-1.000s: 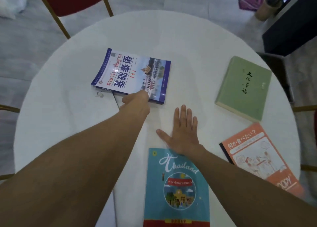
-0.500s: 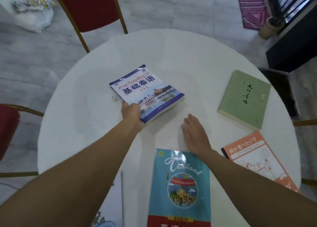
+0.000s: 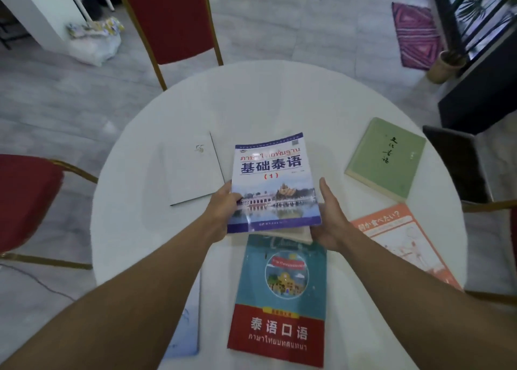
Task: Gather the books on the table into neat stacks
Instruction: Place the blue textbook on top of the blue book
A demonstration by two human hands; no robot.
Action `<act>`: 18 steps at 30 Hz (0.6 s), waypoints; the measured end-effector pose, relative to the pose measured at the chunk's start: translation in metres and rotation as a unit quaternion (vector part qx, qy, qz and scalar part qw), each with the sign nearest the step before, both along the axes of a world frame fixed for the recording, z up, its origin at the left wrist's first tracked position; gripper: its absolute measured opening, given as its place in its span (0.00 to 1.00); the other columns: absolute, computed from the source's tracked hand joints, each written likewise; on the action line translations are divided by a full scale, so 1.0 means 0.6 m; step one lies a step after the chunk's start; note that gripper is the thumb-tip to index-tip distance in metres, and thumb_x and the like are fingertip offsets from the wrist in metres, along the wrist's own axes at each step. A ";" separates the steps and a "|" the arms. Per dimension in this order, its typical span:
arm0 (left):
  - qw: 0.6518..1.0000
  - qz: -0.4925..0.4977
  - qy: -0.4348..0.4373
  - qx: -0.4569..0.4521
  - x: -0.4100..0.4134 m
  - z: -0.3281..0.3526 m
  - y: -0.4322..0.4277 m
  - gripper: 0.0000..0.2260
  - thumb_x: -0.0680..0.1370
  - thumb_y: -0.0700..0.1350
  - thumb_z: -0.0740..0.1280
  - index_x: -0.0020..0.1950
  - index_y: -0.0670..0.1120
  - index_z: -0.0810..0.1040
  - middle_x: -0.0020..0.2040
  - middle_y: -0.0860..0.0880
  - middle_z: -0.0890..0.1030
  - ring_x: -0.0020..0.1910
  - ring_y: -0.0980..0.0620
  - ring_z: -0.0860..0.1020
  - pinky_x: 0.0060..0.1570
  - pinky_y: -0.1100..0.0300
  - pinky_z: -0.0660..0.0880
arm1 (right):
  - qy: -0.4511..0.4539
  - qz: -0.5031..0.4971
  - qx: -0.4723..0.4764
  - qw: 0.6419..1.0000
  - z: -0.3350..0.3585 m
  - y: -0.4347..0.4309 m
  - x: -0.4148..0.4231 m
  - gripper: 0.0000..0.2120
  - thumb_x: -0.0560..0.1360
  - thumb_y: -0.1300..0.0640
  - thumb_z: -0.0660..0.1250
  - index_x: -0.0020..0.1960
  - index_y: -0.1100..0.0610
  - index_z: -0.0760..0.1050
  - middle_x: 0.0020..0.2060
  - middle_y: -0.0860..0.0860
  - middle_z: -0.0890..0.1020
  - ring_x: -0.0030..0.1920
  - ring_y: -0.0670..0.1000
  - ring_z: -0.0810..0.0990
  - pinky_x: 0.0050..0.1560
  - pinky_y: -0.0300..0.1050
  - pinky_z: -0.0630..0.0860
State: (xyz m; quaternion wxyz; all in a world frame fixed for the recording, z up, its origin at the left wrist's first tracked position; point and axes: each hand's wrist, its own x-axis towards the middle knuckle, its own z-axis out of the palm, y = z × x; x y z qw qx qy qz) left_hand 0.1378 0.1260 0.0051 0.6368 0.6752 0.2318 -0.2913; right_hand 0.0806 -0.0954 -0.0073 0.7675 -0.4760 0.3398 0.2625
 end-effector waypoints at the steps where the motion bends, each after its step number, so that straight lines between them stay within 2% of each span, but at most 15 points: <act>1: 0.999 -0.026 -0.011 0.018 -0.013 0.000 0.002 0.12 0.81 0.42 0.61 0.62 0.54 0.75 0.43 0.53 0.85 0.37 0.53 0.86 0.29 0.61 0.79 | -0.001 0.004 -0.012 1.000 0.002 -0.004 -0.016 0.38 0.75 0.27 0.54 0.68 0.55 0.77 0.61 0.60 0.83 0.62 0.65 0.80 0.69 0.65 0.71; 5: 0.987 -0.119 -0.026 0.105 -0.077 -0.007 0.001 0.18 0.81 0.43 0.62 0.70 0.54 0.67 0.53 0.49 0.83 0.45 0.49 0.84 0.34 0.59 0.80 | -0.033 -0.014 -0.081 0.996 0.006 -0.019 -0.087 0.18 0.82 0.49 0.62 0.64 0.61 0.77 0.52 0.57 0.87 0.52 0.59 0.87 0.56 0.57 0.81; 7: 0.979 -0.149 -0.031 0.135 -0.111 -0.017 0.000 0.19 0.81 0.40 0.62 0.70 0.52 0.64 0.58 0.46 0.80 0.45 0.49 0.83 0.34 0.58 0.80 | -0.045 0.028 -0.130 0.990 0.002 -0.027 -0.122 0.14 0.81 0.56 0.64 0.61 0.63 0.77 0.50 0.57 0.87 0.49 0.58 0.87 0.46 0.50 0.84; 9: 0.975 -0.162 -0.039 0.146 -0.144 -0.032 -0.002 0.19 0.80 0.36 0.63 0.67 0.50 0.63 0.59 0.45 0.78 0.43 0.50 0.83 0.30 0.61 0.79 | -0.029 0.079 -0.177 0.981 -0.006 -0.030 -0.157 0.11 0.80 0.60 0.66 0.59 0.65 0.76 0.49 0.59 0.87 0.49 0.60 0.87 0.44 0.49 0.85; 12: 0.963 -0.181 -0.064 0.187 -0.189 -0.056 -0.005 0.22 0.79 0.34 0.64 0.69 0.48 0.62 0.61 0.43 0.76 0.44 0.47 0.82 0.30 0.61 0.80 | 0.001 0.122 -0.228 0.966 -0.026 -0.024 -0.212 0.09 0.80 0.62 0.66 0.57 0.66 0.76 0.47 0.61 0.86 0.45 0.58 0.87 0.46 0.54 0.85; 14: 0.943 -0.212 -0.090 0.238 -0.211 -0.069 -0.004 0.23 0.77 0.35 0.66 0.69 0.46 0.64 0.61 0.43 0.74 0.50 0.44 0.81 0.41 0.53 0.83 | 0.003 0.136 -0.262 0.955 -0.040 -0.016 -0.242 0.09 0.79 0.61 0.64 0.55 0.66 0.76 0.46 0.59 0.86 0.44 0.58 0.87 0.47 0.55 0.85; 16: 0.910 -0.254 -0.117 0.306 -0.232 -0.080 0.001 0.21 0.77 0.38 0.68 0.68 0.44 0.66 0.61 0.42 0.73 0.56 0.43 0.78 0.53 0.47 0.80 | -0.006 0.156 -0.310 0.938 -0.053 -0.010 -0.267 0.09 0.77 0.58 0.66 0.53 0.62 0.77 0.45 0.55 0.87 0.43 0.56 0.87 0.47 0.57 0.85; 18: 0.885 -0.278 -0.138 0.346 -0.252 -0.088 0.005 0.20 0.78 0.41 0.67 0.68 0.44 0.67 0.62 0.44 0.70 0.57 0.47 0.75 0.55 0.51 0.79 | -0.020 0.189 -0.375 0.907 -0.062 -0.007 -0.287 0.08 0.74 0.53 0.69 0.49 0.55 0.75 0.45 0.48 0.85 0.43 0.49 0.85 0.39 0.48 0.84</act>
